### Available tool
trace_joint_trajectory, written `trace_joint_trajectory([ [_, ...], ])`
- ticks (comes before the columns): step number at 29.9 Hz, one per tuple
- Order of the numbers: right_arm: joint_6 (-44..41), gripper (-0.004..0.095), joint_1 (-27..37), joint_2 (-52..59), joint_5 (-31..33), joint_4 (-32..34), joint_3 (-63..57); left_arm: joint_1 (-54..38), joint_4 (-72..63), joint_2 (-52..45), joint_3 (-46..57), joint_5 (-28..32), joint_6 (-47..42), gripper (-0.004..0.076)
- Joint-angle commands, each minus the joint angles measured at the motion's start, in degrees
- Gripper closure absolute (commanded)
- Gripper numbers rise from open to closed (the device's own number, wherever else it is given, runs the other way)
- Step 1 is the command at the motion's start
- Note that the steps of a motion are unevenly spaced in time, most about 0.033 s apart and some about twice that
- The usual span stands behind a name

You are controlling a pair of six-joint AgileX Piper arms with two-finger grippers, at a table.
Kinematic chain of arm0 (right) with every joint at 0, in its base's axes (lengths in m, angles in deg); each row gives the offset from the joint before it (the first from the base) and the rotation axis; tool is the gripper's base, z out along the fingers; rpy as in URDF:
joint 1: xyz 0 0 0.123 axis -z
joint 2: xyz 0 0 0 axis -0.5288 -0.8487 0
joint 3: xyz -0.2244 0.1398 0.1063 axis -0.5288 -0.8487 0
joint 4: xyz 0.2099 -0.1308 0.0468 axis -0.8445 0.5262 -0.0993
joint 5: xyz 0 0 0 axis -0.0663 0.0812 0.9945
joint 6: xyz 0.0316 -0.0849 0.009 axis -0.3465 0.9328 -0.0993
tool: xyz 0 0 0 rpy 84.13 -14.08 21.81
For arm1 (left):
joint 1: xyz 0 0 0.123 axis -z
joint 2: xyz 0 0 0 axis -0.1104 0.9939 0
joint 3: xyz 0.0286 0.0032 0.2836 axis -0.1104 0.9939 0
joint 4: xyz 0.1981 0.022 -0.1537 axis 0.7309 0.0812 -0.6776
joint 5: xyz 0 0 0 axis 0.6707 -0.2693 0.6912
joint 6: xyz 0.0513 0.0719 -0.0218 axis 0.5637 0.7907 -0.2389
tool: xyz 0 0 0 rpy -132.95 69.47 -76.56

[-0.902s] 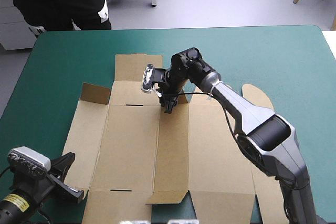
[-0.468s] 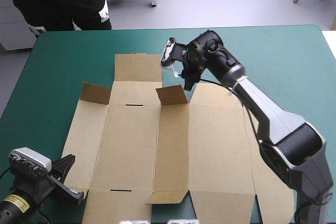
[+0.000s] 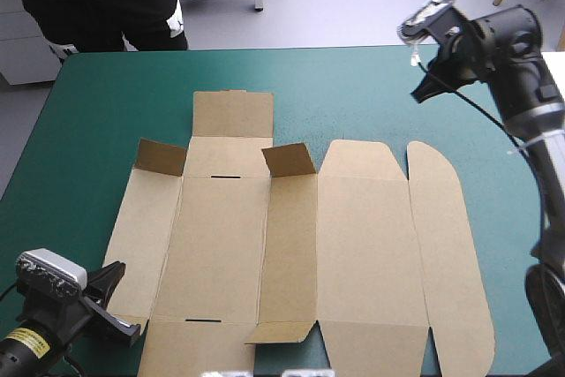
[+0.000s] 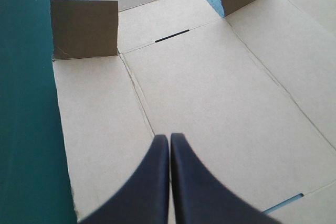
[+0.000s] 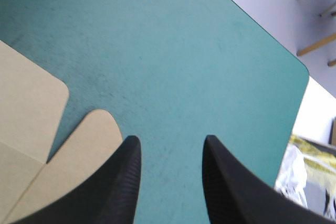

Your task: Fold the box

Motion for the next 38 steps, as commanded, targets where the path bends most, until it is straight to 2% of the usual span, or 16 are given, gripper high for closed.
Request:
trace_joint_trajectory([
  [1, -1.16, 0.0650, 5.01, 7.96, -2.24, 1.23, -4.10, 0.31, -0.15, 0.54, -1.92, 3.40, -0.33, 0.0734],
  [8, -6.25, 0.0926, 15.72, 21.08, -2.33, 1.23, -19.54, 0.31, -0.05, 0.54, -1.92, 3.33, -0.33, 0.0734],
  [13, -6.93, 0.0926, 19.80, 30.74, -3.87, 1.60, -27.94, 0.31, -0.05, 0.54, -1.92, 3.33, -0.33, 0.0734],
  [16, -9.95, 0.0927, 20.11, 37.18, -4.43, 3.22, -33.48, 0.31, -0.05, 0.54, -1.92, 3.33, -0.33, 0.0734],
  [21, -15.52, 0.0927, 20.11, 45.55, -2.77, 2.03, -42.74, 0.31, -0.05, 0.54, -1.92, 3.33, -0.33, 0.0734],
  [29, -16.64, 0.0927, 20.11, 58.36, -2.29, -10.83, -58.20, 0.31, -0.05, 0.54, -1.92, 3.33, -0.99, 0.0734],
  [38, -16.22, 0.0927, 20.11, 68.83, -10.06, -18.65, -71.24, 0.31, 0.16, 0.54, -1.92, 3.45, -0.99, 0.0734],
])
